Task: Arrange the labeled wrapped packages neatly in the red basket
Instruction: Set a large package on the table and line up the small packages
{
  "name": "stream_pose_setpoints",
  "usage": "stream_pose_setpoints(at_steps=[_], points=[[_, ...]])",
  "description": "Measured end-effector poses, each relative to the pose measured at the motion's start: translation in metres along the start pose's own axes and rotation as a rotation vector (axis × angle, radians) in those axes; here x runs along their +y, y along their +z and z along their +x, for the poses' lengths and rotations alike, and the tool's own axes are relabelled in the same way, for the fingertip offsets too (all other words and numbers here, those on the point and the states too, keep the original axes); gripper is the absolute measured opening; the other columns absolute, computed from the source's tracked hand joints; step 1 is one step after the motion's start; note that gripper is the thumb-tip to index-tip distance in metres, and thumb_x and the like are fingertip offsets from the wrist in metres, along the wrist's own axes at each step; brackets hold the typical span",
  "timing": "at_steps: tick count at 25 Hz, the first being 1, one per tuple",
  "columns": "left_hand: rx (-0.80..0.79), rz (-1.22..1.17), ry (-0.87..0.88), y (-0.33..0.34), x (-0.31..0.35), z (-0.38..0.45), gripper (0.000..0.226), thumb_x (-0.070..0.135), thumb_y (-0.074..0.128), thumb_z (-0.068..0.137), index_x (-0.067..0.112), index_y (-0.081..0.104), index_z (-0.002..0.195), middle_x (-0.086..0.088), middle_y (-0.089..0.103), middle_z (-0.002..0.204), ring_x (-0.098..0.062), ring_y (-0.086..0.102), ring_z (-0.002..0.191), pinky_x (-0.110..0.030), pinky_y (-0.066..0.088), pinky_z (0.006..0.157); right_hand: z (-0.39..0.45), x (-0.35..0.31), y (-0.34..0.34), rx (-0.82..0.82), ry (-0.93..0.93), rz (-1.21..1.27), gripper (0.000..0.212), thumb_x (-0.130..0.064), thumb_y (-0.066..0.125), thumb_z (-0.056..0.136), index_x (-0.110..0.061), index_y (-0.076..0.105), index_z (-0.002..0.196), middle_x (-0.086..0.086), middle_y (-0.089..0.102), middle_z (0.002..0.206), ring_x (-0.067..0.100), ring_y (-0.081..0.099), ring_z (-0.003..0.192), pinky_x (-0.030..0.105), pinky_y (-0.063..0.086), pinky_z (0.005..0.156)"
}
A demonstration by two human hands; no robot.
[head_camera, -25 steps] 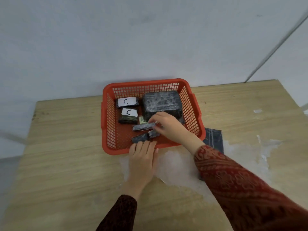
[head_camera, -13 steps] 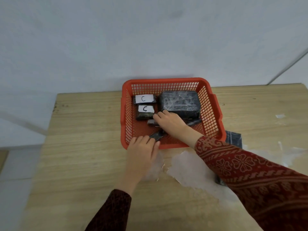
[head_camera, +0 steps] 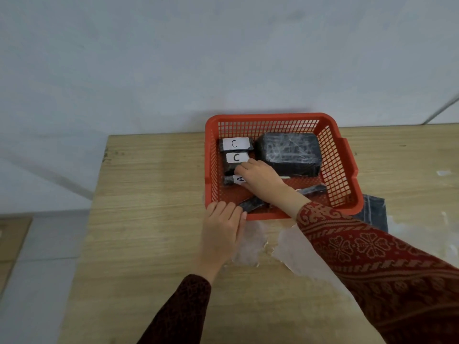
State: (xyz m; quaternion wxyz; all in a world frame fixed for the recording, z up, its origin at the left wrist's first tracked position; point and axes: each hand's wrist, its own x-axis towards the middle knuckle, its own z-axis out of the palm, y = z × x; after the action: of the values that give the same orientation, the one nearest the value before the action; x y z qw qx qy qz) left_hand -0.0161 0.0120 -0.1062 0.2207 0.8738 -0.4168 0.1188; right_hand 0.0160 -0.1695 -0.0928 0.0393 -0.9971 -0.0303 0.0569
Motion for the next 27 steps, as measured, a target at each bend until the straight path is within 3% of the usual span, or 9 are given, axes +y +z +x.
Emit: stream_pose_setpoints(at_steps=[4, 6, 8, 10, 12, 16, 19, 23, 27], points=[[-0.02, 0.016, 0.035, -0.001, -0.004, 0.001, 0.034, 0.023, 0.035, 0.099, 0.014, 0.062, 0.08, -0.002, 0.061, 0.075, -0.021, 0.053, 0.074, -0.034, 0.04, 0.077, 0.006, -0.009, -0.007, -0.011, 0.009, 0.06, 0.031, -0.015, 0.06, 0.088, -0.007, 0.054, 0.117, 0.011, 0.054, 0.12, 0.028, 0.049, 0.115, 0.041, 0.05, 0.084], [-0.012, 0.015, 0.062, -0.002, -0.006, 0.0, 0.033, 0.023, 0.036, 0.099, 0.013, 0.062, 0.08, -0.002, 0.061, 0.075, -0.021, 0.053, 0.074, -0.033, 0.04, 0.077, -0.001, -0.007, -0.013, -0.015, -0.057, 0.129, 0.029, -0.017, 0.068, 0.081, -0.011, 0.055, 0.107, 0.009, 0.054, 0.111, 0.026, 0.054, 0.104, 0.041, 0.052, 0.074], [0.0, 0.012, 0.073, -0.002, -0.006, 0.0, 0.033, 0.022, 0.036, 0.099, 0.013, 0.061, 0.079, -0.002, 0.06, 0.074, -0.021, 0.052, 0.073, -0.033, 0.038, 0.077, -0.015, 0.001, -0.017, -0.123, -0.119, 0.159, 0.028, -0.02, 0.073, 0.075, -0.017, 0.053, 0.095, 0.004, 0.054, 0.102, 0.022, 0.056, 0.092, 0.039, 0.049, 0.066], [0.007, 0.02, 0.063, -0.002, -0.005, 0.0, 0.034, 0.022, 0.035, 0.099, 0.014, 0.061, 0.079, -0.002, 0.059, 0.074, -0.022, 0.051, 0.073, -0.033, 0.037, 0.077, -0.029, 0.007, -0.017, -0.285, -0.131, 0.126, 0.03, -0.02, 0.074, 0.072, -0.019, 0.051, 0.091, 0.002, 0.055, 0.1, 0.02, 0.055, 0.088, 0.039, 0.048, 0.067], [0.005, 0.015, 0.051, -0.002, -0.005, -0.001, 0.033, 0.022, 0.035, 0.099, 0.014, 0.061, 0.08, -0.001, 0.059, 0.074, -0.021, 0.051, 0.074, -0.033, 0.037, 0.077, -0.038, 0.01, -0.014, -0.331, -0.117, 0.082, 0.027, -0.016, 0.071, 0.074, -0.018, 0.051, 0.091, 0.004, 0.058, 0.1, 0.022, 0.056, 0.089, 0.039, 0.049, 0.069], [0.002, 0.017, 0.057, -0.003, -0.005, -0.002, 0.031, 0.022, 0.036, 0.098, 0.014, 0.059, 0.078, -0.001, 0.057, 0.073, -0.021, 0.05, 0.073, -0.033, 0.037, 0.078, -0.036, 0.01, -0.012, -0.271, -0.012, 0.264, 0.022, -0.027, 0.068, 0.08, -0.018, 0.054, 0.095, -0.001, 0.06, 0.091, 0.02, 0.059, 0.083, 0.03, 0.046, 0.066], [-0.001, 0.019, 0.053, -0.002, -0.004, -0.002, 0.03, 0.023, 0.037, 0.098, 0.015, 0.059, 0.079, -0.001, 0.057, 0.074, -0.02, 0.051, 0.074, -0.033, 0.037, 0.079, -0.028, 0.009, -0.011, -0.204, 0.058, 0.371, 0.017, -0.025, 0.06, 0.088, -0.013, 0.06, 0.101, 0.004, 0.064, 0.096, 0.022, 0.061, 0.087, 0.028, 0.044, 0.069], [0.015, 0.015, 0.054, -0.001, -0.005, -0.001, 0.03, 0.022, 0.037, 0.098, 0.014, 0.059, 0.08, -0.001, 0.058, 0.074, -0.02, 0.051, 0.074, -0.033, 0.038, 0.079, -0.02, 0.001, -0.005, -0.059, 0.177, 0.416, 0.018, -0.017, 0.056, 0.091, -0.009, 0.063, 0.105, 0.01, 0.066, 0.103, 0.025, 0.061, 0.093, 0.036, 0.05, 0.079], [0.016, 0.013, 0.049, -0.001, -0.004, -0.002, 0.031, 0.023, 0.035, 0.098, 0.015, 0.059, 0.08, -0.001, 0.058, 0.074, -0.02, 0.051, 0.076, -0.032, 0.037, 0.081, -0.02, -0.007, -0.004, -0.01, 0.192, 0.419, 0.022, -0.03, 0.066, 0.085, -0.011, 0.061, 0.096, 0.008, 0.063, 0.096, 0.023, 0.059, 0.085, 0.038, 0.051, 0.074]])
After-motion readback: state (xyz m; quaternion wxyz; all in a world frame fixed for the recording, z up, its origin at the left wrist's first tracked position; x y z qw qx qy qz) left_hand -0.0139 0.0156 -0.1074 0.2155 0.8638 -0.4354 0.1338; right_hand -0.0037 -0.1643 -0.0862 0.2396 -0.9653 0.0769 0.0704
